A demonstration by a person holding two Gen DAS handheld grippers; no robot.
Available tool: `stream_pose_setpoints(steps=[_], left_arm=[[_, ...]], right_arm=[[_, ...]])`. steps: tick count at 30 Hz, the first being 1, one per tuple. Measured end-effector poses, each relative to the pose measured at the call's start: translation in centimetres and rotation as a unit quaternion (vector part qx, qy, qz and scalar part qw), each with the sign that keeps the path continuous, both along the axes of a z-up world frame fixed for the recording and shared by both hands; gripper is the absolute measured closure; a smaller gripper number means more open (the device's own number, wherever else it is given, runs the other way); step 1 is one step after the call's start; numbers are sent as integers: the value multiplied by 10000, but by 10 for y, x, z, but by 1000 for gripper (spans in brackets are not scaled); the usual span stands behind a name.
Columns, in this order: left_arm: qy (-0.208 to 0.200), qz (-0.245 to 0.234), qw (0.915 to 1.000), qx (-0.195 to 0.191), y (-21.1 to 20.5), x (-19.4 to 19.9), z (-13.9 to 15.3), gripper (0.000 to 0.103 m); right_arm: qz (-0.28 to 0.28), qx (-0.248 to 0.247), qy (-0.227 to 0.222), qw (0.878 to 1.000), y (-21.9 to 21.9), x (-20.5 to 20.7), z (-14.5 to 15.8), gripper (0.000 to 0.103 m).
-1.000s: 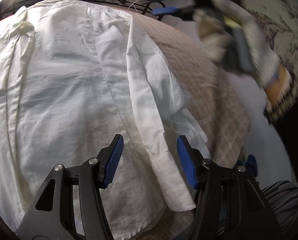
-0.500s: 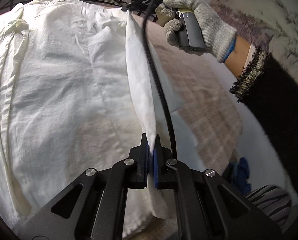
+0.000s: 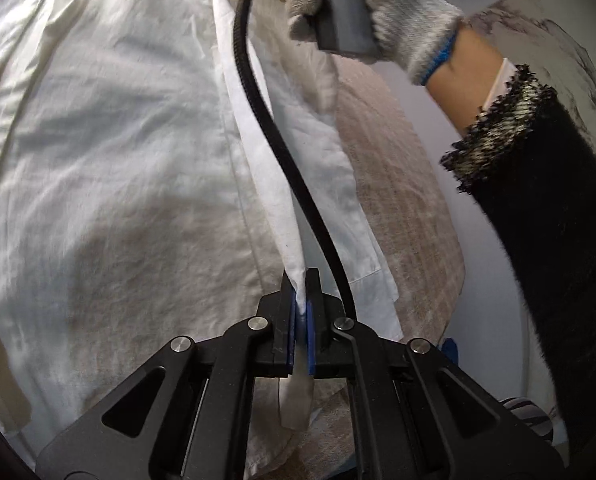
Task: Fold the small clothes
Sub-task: 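Lay the edge flat along the shirt with the left tool and open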
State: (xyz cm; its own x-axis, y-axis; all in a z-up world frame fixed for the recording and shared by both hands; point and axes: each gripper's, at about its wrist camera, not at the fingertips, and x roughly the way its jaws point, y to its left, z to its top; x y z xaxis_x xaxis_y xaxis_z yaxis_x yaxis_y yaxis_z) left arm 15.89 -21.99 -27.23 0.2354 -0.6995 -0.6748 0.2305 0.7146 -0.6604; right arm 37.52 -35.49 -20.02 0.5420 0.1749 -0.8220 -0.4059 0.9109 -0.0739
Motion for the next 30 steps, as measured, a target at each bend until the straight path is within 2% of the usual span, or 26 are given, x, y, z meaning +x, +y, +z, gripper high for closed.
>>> stream_pose_setpoints(steps=[4,5,7,8,11,13,16,18,23,26,30], left_arm=[[62,-40,10000,12,-1,2,-1,102],[51,-52,10000,30,0,2,0,102],[50,-56,10000,64,1,3,1,102],[48,-57,9999,98,1,2,2,102],[-81,-78,9996,274,-1,2,8,101],[-198,-50,9991,383,1,-4,13,101],[-283,-45,9986,444,4,-15,19,100],[-509,-103,9967,624,8,-27,28,100],[-881,-11,9932,756,13,-48,40,100],[-1062,-38,9914,764,10,-57,48,100],[-1262,-274,9868,981,-25,-53,51,96]], right_arm=[[-68,-2,320,9995,4,7,-31,103],[-68,76,289,9995,2,5,-31,102],[-153,473,346,9982,-11,1,-21,91],[-214,625,314,9973,-18,-2,-15,79],[-391,1126,99,9928,-54,-30,18,77],[-461,1496,58,9877,-85,-64,36,77],[-530,1687,25,9842,-126,-118,47,77],[-675,1774,-47,9818,-155,-154,53,77],[-1213,2330,-365,9642,-227,-244,75,77],[-1396,2540,-525,9556,-249,-289,83,76],[-1463,2622,-665,9515,-254,-338,89,73]])
